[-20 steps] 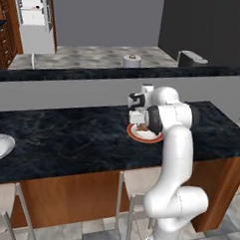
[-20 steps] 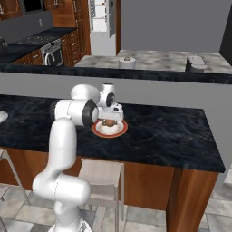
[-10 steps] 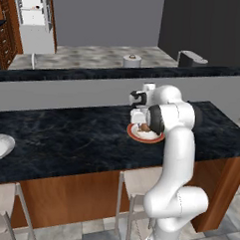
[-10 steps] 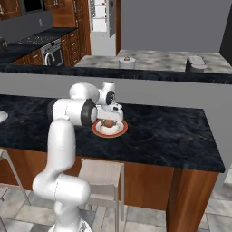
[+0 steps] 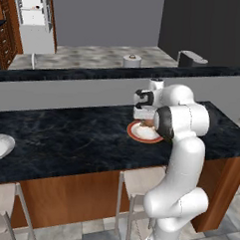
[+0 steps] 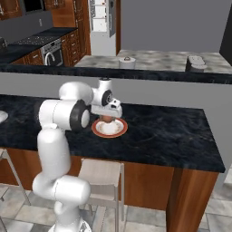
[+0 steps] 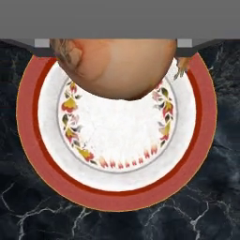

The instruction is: Transport the steak and onion to the fridge. Place the steak on the rack containing meat and place the onion on the rack containing the vegetable, ensuring meats and vegetables are on different racks.

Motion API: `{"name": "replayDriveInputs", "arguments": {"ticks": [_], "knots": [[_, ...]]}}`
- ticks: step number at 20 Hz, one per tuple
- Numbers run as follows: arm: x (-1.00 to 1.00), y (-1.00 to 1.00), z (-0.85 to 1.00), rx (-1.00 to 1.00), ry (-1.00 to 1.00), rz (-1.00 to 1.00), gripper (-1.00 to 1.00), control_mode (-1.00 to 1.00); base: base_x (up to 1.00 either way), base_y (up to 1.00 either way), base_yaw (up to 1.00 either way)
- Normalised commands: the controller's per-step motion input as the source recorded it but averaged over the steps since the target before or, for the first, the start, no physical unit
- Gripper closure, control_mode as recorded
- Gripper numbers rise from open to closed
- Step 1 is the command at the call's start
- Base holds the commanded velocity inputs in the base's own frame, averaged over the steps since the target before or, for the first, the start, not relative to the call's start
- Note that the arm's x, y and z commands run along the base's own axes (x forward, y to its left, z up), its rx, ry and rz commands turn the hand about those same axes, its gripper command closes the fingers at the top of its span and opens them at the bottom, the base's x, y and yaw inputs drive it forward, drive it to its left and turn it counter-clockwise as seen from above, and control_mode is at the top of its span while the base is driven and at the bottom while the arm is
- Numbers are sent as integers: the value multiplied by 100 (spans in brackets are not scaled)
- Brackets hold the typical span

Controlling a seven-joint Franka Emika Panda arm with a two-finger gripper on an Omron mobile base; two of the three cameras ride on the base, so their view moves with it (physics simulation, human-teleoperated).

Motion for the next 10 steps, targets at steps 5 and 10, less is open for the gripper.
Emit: {"name": "replayDriveInputs", "arguments": {"ticks": [5,10], "knots": [[-60,0,54,0,-37,0,100,-100,0,0,0],[-60,0,67,0,-27,0,100,-100,0,0,0]]}}
